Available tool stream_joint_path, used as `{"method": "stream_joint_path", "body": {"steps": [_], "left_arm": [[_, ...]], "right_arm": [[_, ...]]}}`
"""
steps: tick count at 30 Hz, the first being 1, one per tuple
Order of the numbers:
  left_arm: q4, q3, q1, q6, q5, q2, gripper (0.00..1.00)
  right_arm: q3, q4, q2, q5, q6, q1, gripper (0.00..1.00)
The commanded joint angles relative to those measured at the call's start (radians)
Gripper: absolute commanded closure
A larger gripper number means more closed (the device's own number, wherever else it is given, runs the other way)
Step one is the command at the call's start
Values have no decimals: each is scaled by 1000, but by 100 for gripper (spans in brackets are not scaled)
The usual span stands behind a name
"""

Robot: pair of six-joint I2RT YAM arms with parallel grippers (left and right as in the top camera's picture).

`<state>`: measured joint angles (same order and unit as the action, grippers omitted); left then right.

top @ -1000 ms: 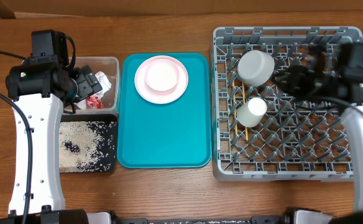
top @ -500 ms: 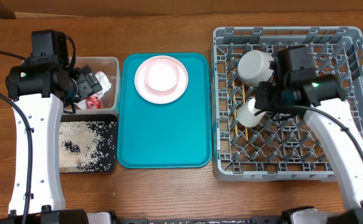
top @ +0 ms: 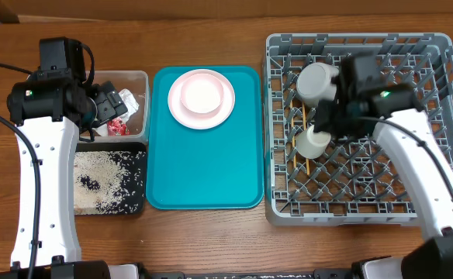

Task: Sort waste into correct bins and load items into the dishwasher

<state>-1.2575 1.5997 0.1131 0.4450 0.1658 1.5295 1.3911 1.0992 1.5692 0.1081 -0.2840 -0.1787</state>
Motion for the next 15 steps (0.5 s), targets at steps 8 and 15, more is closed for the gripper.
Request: {"method": "stream_joint_path", "body": {"steps": [8,15], "left_arm": [[2,11,-2,-11,10,-9,0],[2,11,-2,-11,10,-10,0]], "right_arm": [[347,-34,-46,519,45,-56,34],[342,-123,-12,549,44,-109,0]]}}
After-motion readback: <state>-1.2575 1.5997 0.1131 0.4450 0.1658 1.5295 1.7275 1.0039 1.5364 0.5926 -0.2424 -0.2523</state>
